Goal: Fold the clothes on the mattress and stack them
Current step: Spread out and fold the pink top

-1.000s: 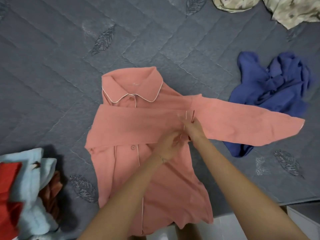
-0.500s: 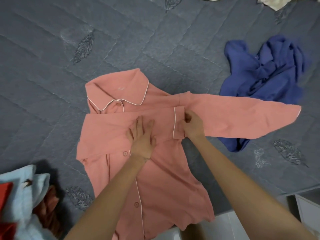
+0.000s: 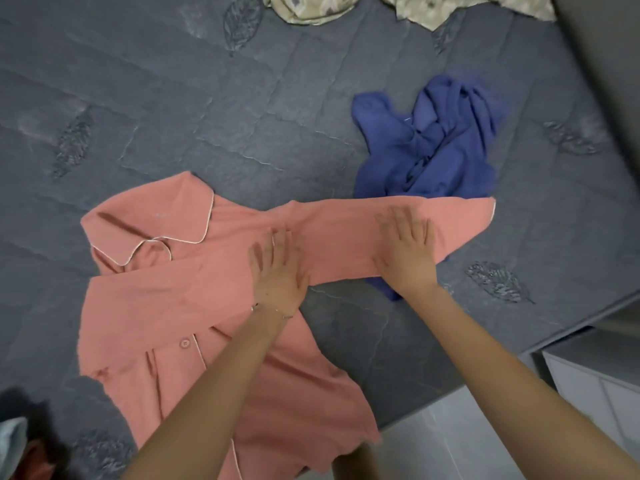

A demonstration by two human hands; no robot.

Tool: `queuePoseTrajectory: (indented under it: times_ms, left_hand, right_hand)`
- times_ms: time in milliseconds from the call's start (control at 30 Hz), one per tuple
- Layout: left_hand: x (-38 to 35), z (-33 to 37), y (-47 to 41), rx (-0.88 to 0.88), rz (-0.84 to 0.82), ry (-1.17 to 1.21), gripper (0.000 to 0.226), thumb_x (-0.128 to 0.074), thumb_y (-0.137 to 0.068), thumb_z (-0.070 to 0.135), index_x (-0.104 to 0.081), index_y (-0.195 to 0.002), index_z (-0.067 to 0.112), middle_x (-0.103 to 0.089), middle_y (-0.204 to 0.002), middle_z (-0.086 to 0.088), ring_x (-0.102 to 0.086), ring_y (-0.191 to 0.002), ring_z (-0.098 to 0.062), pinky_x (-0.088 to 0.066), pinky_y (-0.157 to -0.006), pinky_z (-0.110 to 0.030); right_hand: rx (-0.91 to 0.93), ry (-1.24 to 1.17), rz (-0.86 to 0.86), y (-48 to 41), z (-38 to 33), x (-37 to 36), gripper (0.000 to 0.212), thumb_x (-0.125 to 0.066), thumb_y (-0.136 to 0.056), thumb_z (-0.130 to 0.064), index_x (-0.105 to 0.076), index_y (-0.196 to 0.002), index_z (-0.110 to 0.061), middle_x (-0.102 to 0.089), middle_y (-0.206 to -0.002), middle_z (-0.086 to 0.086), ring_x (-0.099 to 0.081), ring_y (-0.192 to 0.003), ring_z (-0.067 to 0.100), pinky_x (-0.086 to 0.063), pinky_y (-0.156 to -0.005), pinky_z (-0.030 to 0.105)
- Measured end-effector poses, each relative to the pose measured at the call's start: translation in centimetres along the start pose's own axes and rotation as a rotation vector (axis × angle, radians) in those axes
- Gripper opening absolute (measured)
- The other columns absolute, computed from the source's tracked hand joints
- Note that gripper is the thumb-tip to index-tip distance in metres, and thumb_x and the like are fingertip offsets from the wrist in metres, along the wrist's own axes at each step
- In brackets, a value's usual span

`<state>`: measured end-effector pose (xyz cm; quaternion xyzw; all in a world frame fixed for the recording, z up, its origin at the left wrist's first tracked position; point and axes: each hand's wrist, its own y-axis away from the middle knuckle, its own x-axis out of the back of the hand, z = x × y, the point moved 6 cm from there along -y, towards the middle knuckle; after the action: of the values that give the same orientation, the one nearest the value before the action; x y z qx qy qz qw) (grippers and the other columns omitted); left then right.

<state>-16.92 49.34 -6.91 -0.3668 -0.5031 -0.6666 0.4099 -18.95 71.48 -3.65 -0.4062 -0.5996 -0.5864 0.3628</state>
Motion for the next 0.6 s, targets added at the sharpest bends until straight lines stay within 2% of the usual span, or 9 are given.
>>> queuePoseTrajectory:
  times_ms: [67,167,233,333,400,533,600]
  left_hand:
    - [-0.3,1.6,-1.1,-0.021,-0.030,-0.024,0.061,-0.055,-0.094,0.037,-0.037,-0.148,0.015,-0.007,-0.162,-0.014,-0.010,-0.147,-0.039,0.011,-0.115,-0.053]
    - [-0.9,4.0,-2.5,-0.053,-0.068,-0.108,0.065,-0.044,-0.098,0.045,-0.023,-0.153,0.019,0.000,-0.162,-0.012,0.002,-0.147,-0.036,0.029,-0.107,-0.047]
    - [-1.2,5.7,-3.4,-0.077,-0.094,-0.109,0.068,-0.043,-0.098,0.047,-0.018,-0.154,0.019,0.004,-0.162,-0.013,0.006,-0.148,-0.038,0.033,-0.104,-0.046]
    - [-1.8,8.1,-4.5,-0.089,-0.169,-0.055,0.073,-0.041,-0.097,0.050,-0.008,-0.155,0.020,0.012,-0.161,-0.014,0.014,-0.146,-0.040,0.018,-0.113,-0.056]
    - [-2.0,9.4,-5.0,-0.114,-0.196,-0.026,0.076,-0.038,-0.097,0.055,0.000,-0.155,0.024,0.013,-0.161,-0.014,0.017,-0.146,-0.038,0.011,-0.115,-0.059]
    - [-2.8,10.5,-5.7,-0.095,-0.265,0.014,0.076,-0.036,-0.096,0.059,0.006,-0.153,0.034,0.012,-0.162,-0.010,0.014,-0.147,-0.036,0.009,-0.115,-0.060]
    - [-3.4,10.3,-5.9,-0.058,-0.319,0.036,0.075,-0.038,-0.095,0.058,0.003,-0.154,0.034,0.010,-0.162,-0.006,0.011,-0.148,-0.034,0.004,-0.116,-0.061]
  right_hand:
    - [-0.033,-0.006,0.007,-0.5,2.7,0.6,0.072,-0.055,-0.092,-0.026,-0.021,-0.155,-0.016,-0.007,-0.164,0.010,-0.001,-0.150,0.031,0.011,-0.116,0.048]
    - [-0.041,-0.029,0.049,-1.4,6.0,1.8,0.072,-0.059,-0.089,-0.027,-0.028,-0.152,-0.015,-0.011,-0.163,0.010,-0.003,-0.150,0.032,0.004,-0.118,0.050]
    - [-0.063,-0.076,0.070,-2.1,7.9,2.6,0.076,-0.061,-0.088,-0.029,-0.026,-0.154,-0.021,-0.017,-0.162,0.010,-0.006,-0.150,0.030,-0.001,-0.118,0.050]
    - [-0.135,-0.136,0.083,-3.2,10.8,3.6,0.078,-0.068,-0.082,-0.035,-0.033,-0.151,-0.023,-0.041,-0.144,0.009,-0.029,-0.139,0.031,-0.005,-0.118,0.049]
    - [-0.173,-0.107,0.060,-3.5,12.3,3.8,0.068,-0.068,-0.080,-0.039,-0.044,-0.141,-0.020,-0.052,-0.127,0.009,-0.042,-0.127,0.033,-0.008,-0.117,0.049]
    - [-0.191,-0.081,0.025,-3.1,13.4,3.3,0.041,-0.067,-0.079,-0.039,-0.060,-0.111,-0.013,-0.065,-0.102,0.009,-0.058,-0.102,0.033,-0.029,-0.106,0.042]
    - [-0.201,-0.209,-0.007,-2.3,13.5,2.7,0.025,-0.066,-0.081,-0.035,-0.060,-0.090,-0.013,-0.065,-0.082,0.008,-0.058,-0.085,0.033,-0.036,-0.095,0.042]
